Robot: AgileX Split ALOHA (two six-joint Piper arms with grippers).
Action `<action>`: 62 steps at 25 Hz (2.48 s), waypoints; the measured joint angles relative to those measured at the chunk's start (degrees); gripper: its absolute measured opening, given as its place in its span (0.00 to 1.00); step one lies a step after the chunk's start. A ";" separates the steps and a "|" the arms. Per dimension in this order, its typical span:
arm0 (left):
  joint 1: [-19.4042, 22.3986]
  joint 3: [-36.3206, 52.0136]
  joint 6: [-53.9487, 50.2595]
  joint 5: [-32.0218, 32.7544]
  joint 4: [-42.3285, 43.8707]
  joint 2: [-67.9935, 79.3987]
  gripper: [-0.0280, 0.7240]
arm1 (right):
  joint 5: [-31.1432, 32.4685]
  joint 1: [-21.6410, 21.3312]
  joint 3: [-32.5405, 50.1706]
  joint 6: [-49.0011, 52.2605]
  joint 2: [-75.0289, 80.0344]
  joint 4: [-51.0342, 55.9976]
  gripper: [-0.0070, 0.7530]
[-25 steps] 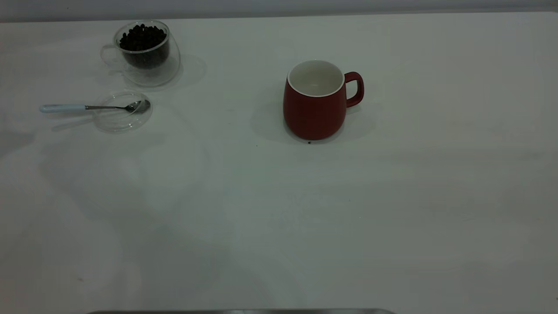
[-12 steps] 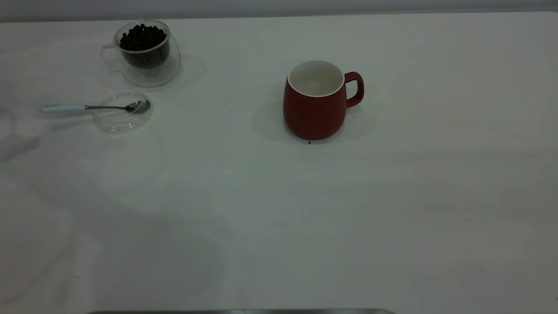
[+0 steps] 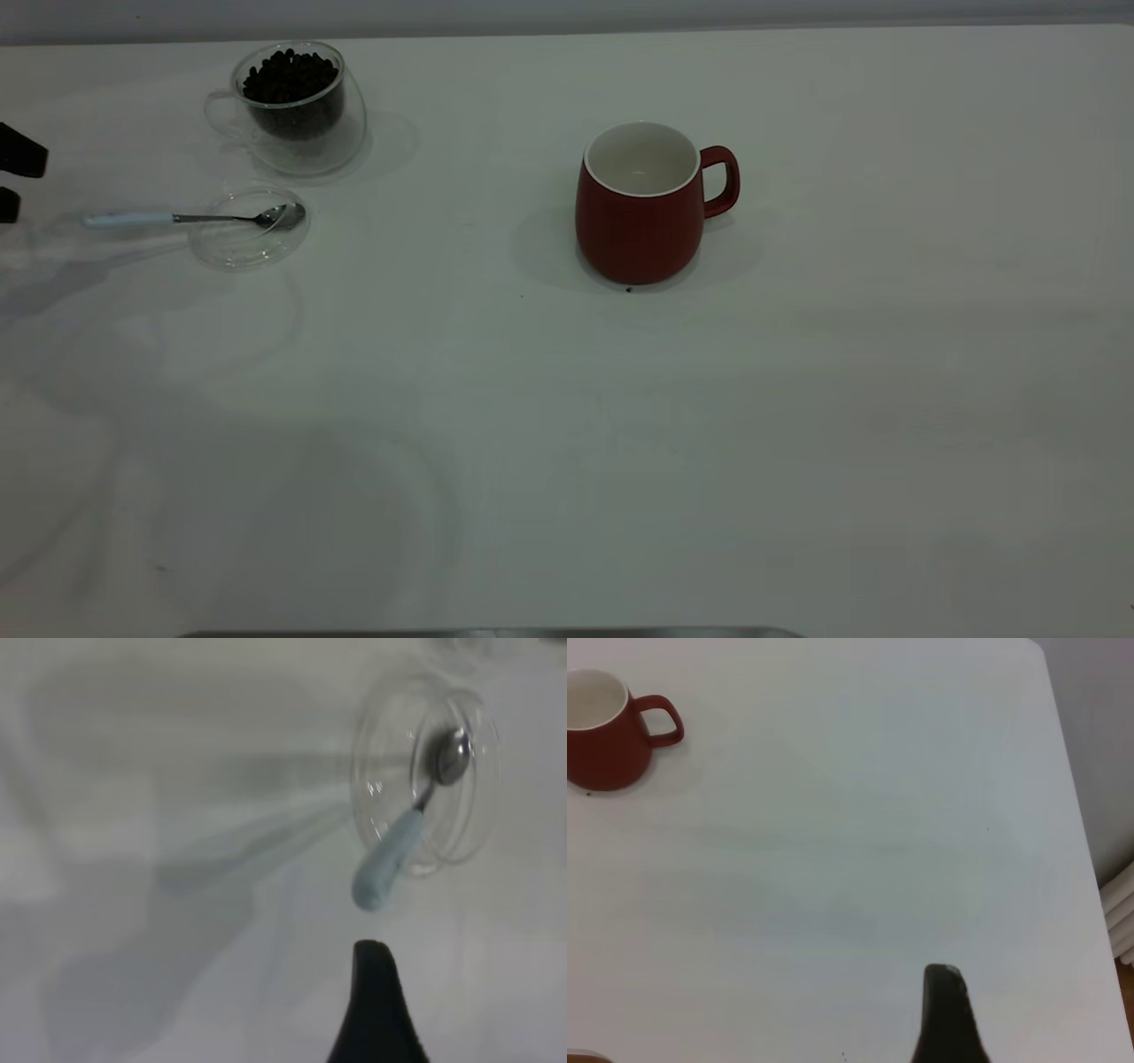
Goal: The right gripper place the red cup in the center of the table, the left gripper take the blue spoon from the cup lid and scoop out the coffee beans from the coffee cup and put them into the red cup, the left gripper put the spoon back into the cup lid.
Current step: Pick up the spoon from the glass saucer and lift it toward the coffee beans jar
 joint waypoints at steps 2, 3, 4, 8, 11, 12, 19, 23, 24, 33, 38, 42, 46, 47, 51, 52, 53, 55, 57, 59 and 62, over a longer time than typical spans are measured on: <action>0.00 0.00 0.32 -0.50 -0.59 0.63 0.83 | 0.00 0.00 0.00 0.00 0.00 0.00 0.73; 0.00 0.00 0.38 -0.64 -1.04 1.01 0.83 | 0.00 0.00 0.00 0.00 0.00 0.00 0.73; 0.00 0.00 0.46 -0.77 -1.81 1.37 0.83 | 0.00 0.00 0.00 0.00 0.00 0.00 0.73; 0.00 -0.07 1.82 -0.89 -5.05 3.12 0.83 | 0.00 0.00 0.00 0.00 0.00 0.00 0.73; 0.00 -0.07 2.00 -0.89 -5.97 4.86 0.83 | 0.00 0.00 0.00 0.00 0.00 0.00 0.73; 0.00 -0.07 2.21 -0.94 -6.10 5.32 0.83 | 0.00 0.00 0.00 0.00 0.00 0.00 0.73; 0.00 -0.25 6.15 -0.02 -11.62 8.98 0.83 | 0.00 0.00 0.00 0.00 0.00 0.00 0.73; 0.00 -0.43 7.87 1.54 -14.65 10.62 0.83 | 0.00 0.00 0.04 0.00 0.00 0.00 0.73; 0.00 -0.43 7.99 1.74 -15.10 10.87 0.83 | 0.00 0.00 0.04 0.00 0.00 0.00 0.73; 0.00 -0.43 8.34 3.70 -15.60 10.99 0.73 | 0.00 0.00 0.04 0.00 0.00 0.00 0.73; 0.00 -0.43 8.34 3.77 -15.65 10.99 0.57 | 0.00 0.00 0.04 0.00 0.00 0.00 0.73; 0.00 -0.43 8.34 3.47 -15.65 10.99 0.44 | 0.00 0.00 0.06 0.00 0.00 0.00 0.73; 0.00 -0.48 8.34 3.34 -15.65 10.99 0.36 | 0.00 0.00 0.11 0.00 0.00 0.00 0.73; 0.00 -0.48 8.34 3.34 -15.65 10.99 0.35 | 0.00 0.00 0.11 0.00 0.00 0.00 0.73; 0.00 -0.48 8.80 3.84 -15.68 10.99 0.35 | 0.00 0.00 0.11 0.00 0.00 0.00 0.73; 0.00 -0.48 8.91 4.31 -15.68 10.99 0.34 | 0.00 0.00 0.11 0.00 0.00 0.00 0.73; 0.00 -0.48 8.96 4.95 -15.68 10.99 0.34 | 0.00 0.00 0.11 0.00 0.00 0.00 0.73; 0.00 -0.48 8.96 6.00 -15.68 10.99 0.31 | 0.00 0.00 0.11 0.00 0.00 0.00 0.73; 0.00 -0.48 9.08 6.51 -15.68 10.99 0.25 | 0.00 0.00 0.11 0.00 0.00 0.00 0.73; 0.00 -0.48 9.12 6.84 -15.68 10.99 0.20 | 0.00 0.00 0.11 0.00 0.00 0.00 0.73; 0.00 -0.48 9.12 7.29 -15.68 10.99 0.20 | 0.00 0.00 0.11 0.00 0.00 0.00 0.73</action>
